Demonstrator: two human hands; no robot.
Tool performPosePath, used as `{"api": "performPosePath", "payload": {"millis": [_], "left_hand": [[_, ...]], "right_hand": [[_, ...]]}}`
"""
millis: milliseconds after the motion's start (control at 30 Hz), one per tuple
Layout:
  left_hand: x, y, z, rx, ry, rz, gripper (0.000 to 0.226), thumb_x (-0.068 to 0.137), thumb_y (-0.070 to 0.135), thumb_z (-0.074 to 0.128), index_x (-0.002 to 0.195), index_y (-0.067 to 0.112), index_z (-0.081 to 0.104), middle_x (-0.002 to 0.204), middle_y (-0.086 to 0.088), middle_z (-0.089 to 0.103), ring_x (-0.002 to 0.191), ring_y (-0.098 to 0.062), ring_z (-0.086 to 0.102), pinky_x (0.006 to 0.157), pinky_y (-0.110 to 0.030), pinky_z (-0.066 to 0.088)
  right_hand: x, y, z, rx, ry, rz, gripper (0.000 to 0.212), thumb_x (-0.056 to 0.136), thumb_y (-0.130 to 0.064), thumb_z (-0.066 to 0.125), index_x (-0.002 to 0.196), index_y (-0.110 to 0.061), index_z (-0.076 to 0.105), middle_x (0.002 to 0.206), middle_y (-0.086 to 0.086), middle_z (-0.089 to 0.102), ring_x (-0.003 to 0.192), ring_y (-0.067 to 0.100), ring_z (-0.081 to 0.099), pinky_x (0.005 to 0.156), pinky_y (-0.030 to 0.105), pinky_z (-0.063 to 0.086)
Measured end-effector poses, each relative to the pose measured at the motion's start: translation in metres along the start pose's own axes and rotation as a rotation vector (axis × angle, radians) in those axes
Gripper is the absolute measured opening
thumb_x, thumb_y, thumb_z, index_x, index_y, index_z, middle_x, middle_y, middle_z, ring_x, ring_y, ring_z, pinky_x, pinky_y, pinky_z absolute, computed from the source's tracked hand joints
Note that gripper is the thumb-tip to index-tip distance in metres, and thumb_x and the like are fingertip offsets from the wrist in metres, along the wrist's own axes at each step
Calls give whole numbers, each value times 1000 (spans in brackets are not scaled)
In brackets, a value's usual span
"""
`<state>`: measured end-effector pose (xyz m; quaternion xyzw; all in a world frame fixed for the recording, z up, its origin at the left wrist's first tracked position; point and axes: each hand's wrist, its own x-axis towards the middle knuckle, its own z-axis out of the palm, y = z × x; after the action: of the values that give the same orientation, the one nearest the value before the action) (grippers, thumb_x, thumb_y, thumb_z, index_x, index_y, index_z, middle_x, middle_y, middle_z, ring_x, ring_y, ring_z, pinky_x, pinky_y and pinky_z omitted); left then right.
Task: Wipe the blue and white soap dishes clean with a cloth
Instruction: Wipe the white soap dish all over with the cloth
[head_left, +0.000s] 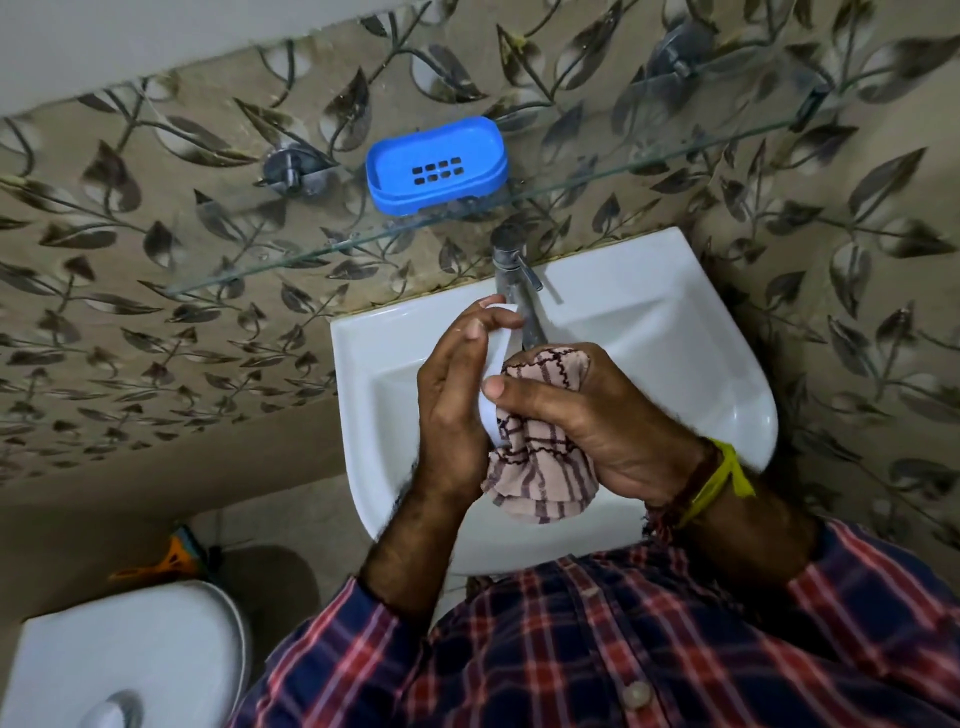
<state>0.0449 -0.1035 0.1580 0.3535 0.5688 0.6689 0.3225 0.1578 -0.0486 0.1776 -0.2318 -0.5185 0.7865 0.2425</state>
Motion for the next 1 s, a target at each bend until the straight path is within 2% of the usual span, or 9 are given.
{"api": "performPosePath", "payload": {"millis": [133,233,300,367,433,600,767,900,1000], "left_hand": [[0,5,2,-88,41,-180,45,104,41,42,105,7,71,103,-18,71,98,-37,69,95,-52,51],[-2,7,0,-203,-79,-337,61,101,63,40,119,12,67,97,-16,75,92,-31,73,82,-42,58],[-6,4,-6,-217,-121,-280,73,94,76,40,133,18,61,123,-6,72,120,-25,67,98,-40,54],[-11,-3,-10,-50,-108,-70,73,98,71,34,137,13,57,142,5,59,141,-16,49,114,-34,40],[-16,-9,-6,-7,-111,27,61,105,58,33,126,7,58,131,7,64,129,-13,58,106,-30,45],[-10,0,-1,-186,-74,-175,63,94,69,50,111,10,63,100,-21,72,99,-40,69,94,-57,54],[-14,6,2,-306,-76,-406,56,94,64,53,108,10,64,102,-25,68,101,-40,65,96,-61,47],[-13,13,6,-317,24,-403,48,98,53,50,99,7,63,85,-18,65,82,-33,65,78,-39,53],[-12,18,7,-304,-20,-475,58,95,66,51,99,11,67,87,-17,66,82,-32,65,76,-37,55]], "right_hand": [[-3,-3,1,-56,-5,-30,17,88,1,70,73,-6,67,63,-2,69,61,11,66,62,23,54],[-2,0,2,10,96,-8,21,87,2,68,68,4,61,58,5,58,57,17,56,60,29,49],[0,0,3,105,146,37,24,87,1,67,65,-2,58,55,3,52,52,16,51,57,28,47],[2,-3,4,223,145,96,21,88,2,65,70,-7,59,59,4,51,53,15,51,55,26,48],[3,-6,3,231,93,97,16,90,1,64,75,-5,63,64,7,55,58,17,56,55,25,52],[-3,-7,-6,-15,-81,-13,16,90,-1,68,75,4,63,66,-4,66,63,5,64,61,19,53],[-9,-5,-11,-21,-112,16,35,83,-4,74,92,25,56,85,42,60,79,31,61,76,34,55],[-9,-10,-12,-139,-153,-2,23,82,4,75,94,18,61,84,26,67,80,27,66,78,35,58],[-9,-7,-7,-173,-50,-49,19,80,5,77,89,16,64,81,27,69,76,25,68,74,34,59]]}}
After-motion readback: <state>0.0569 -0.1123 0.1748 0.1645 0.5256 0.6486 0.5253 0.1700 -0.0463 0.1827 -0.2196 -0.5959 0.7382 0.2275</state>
